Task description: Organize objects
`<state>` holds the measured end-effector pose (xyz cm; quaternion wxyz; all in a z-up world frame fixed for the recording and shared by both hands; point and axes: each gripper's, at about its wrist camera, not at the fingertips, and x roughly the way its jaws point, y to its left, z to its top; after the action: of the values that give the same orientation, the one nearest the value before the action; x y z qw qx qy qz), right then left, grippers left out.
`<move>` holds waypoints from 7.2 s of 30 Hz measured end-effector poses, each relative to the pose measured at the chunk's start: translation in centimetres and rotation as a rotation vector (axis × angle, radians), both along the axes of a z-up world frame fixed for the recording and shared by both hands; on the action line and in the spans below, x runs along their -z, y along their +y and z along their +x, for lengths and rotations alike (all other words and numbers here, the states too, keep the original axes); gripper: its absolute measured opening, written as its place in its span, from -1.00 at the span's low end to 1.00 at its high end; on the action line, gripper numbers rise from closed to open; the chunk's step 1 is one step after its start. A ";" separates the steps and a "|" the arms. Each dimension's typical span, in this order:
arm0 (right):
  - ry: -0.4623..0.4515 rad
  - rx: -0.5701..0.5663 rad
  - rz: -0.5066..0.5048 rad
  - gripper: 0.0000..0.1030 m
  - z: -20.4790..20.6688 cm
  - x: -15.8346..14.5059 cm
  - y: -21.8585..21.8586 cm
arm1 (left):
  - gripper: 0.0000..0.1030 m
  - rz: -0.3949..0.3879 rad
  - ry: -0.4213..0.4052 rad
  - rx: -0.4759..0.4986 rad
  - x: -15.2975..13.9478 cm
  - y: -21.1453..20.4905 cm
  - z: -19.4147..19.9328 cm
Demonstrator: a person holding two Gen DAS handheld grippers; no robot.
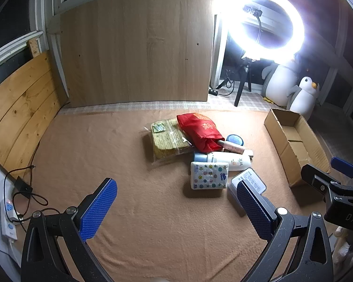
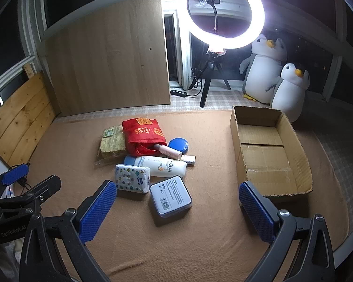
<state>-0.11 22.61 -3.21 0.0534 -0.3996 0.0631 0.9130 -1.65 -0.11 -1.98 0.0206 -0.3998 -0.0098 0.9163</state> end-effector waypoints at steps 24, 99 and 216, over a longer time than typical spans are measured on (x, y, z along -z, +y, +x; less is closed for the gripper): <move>-0.111 -0.005 -0.090 0.99 -2.4 3.5 2.6 | 1.00 0.034 -0.100 0.054 4.1 1.1 -2.8; -0.546 -0.277 -0.356 -0.07 -12.6 14.8 4.2 | 0.02 0.433 -0.421 0.248 17.4 11.0 -9.5; -0.452 -0.320 -0.135 -0.19 -22.4 11.3 3.6 | 0.57 0.224 -0.261 0.149 11.0 3.7 -11.2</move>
<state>-22.50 26.19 -14.49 -0.1054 -0.6004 0.0464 0.7914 -12.87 3.59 -12.96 0.1313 -0.5102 -0.0845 0.8458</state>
